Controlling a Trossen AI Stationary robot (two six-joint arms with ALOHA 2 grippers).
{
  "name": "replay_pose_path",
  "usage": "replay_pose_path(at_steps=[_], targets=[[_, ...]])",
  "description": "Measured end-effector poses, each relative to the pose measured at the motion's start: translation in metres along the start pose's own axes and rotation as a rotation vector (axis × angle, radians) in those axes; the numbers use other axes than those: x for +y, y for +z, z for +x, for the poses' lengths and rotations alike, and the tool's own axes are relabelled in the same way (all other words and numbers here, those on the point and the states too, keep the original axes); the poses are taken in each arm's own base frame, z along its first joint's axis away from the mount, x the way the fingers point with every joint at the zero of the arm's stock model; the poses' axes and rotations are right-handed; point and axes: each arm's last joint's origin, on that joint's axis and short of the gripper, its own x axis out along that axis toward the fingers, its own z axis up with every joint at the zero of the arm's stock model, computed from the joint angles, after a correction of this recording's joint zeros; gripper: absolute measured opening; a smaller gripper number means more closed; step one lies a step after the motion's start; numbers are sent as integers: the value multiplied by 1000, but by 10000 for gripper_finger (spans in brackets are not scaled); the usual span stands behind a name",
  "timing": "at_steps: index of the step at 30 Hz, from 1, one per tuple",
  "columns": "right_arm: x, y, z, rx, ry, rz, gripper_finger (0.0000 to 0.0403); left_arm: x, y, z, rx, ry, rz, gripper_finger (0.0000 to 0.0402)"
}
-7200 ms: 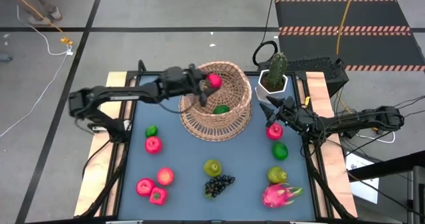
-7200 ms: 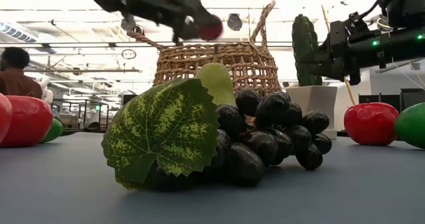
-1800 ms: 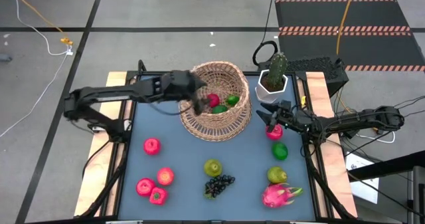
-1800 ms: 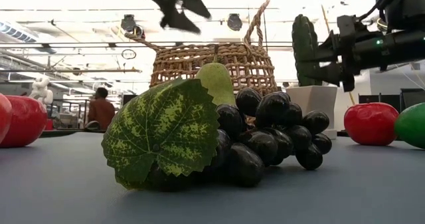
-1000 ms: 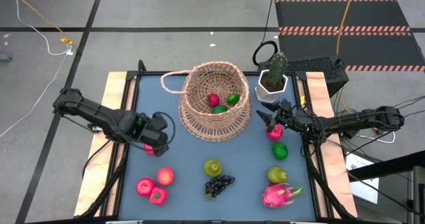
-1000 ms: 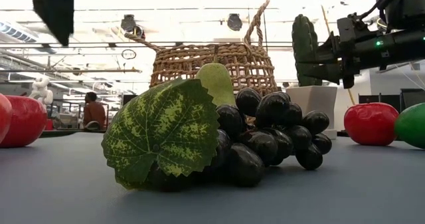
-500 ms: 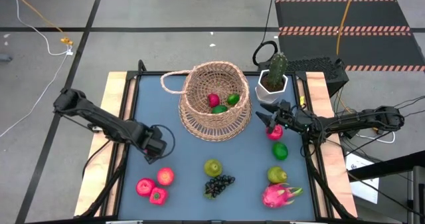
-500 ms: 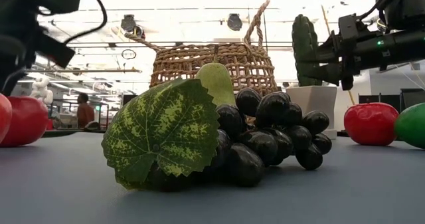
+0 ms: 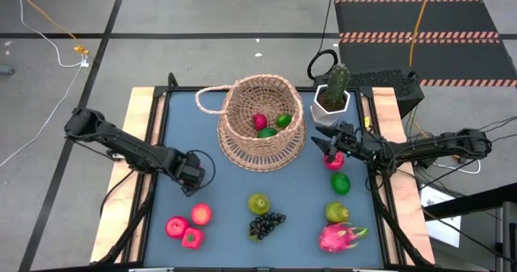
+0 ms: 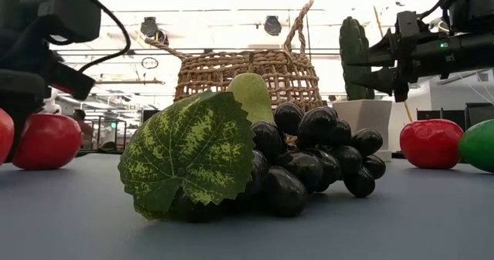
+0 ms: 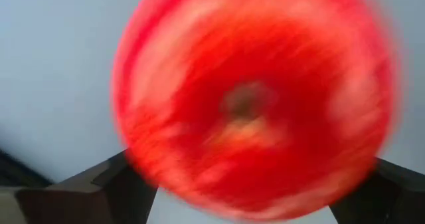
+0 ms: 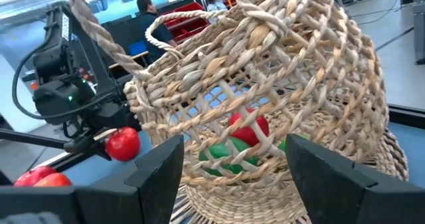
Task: Build produce basket
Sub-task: Put the red apple into the brown basket
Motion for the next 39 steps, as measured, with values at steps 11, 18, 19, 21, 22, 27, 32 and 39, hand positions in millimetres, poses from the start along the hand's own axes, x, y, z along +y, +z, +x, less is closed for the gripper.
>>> replay_pose_path(at_steps=[11,18,19,21,22,27,32,39], targets=[[2,1,0,4,43,-3,256,-3,5,0,-64,-21,15,349],[2,1,0,6,58,-22,256,-2,4,-2,-31,-15,33,349],[3,1,0,6,68,-26,256,-1,6,-5,-39,-3,11,349],[3,3,0,-7,75,-34,257,-2,10,-14,-64,17,-14,349],[3,3,0,-13,77,-39,258,-3,12,-19,-75,25,-12,349],[3,3,0,-14,78,-38,273,-10,19,-39,-135,18,107,349],[3,3,0,-10,77,-33,287,-11,30,-39,-240,29,229,349],[3,3,0,-8,78,-15,290,-6,49,-27,-343,-30,284,349]])
